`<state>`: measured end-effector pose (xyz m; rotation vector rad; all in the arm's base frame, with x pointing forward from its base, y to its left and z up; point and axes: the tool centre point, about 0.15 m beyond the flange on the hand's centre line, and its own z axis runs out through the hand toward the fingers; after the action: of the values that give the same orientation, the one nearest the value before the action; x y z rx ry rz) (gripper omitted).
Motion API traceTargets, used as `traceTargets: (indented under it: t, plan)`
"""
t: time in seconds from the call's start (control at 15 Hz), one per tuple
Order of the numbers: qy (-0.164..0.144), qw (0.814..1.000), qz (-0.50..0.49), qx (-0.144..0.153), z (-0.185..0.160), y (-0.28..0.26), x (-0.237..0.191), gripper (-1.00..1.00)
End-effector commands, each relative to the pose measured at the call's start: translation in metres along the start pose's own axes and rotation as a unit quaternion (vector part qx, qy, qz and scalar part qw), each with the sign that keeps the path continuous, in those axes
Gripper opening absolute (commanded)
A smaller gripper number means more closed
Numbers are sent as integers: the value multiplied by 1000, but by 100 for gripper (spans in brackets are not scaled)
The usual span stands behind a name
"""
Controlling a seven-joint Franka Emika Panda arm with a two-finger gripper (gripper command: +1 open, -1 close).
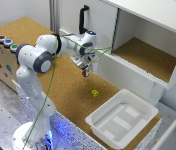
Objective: Turn the purple block left
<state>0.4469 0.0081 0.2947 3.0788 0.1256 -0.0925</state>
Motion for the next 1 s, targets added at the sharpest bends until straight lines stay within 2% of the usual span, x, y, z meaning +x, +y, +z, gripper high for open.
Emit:
traceTargets:
  t: [0.0,0.13,0.6,0.8,0.93]
  plan:
    - [46,984,-167,-49,17,1,11,-100]
    - [56,967,-241,-65,24,5,16,-100]
    - [44,901,-431,-21,48,10,3,-100]
    - [44,861,-507,-3,55,5,-10,-100]
    - [30,837,-547,3,62,-3,-10,-100]
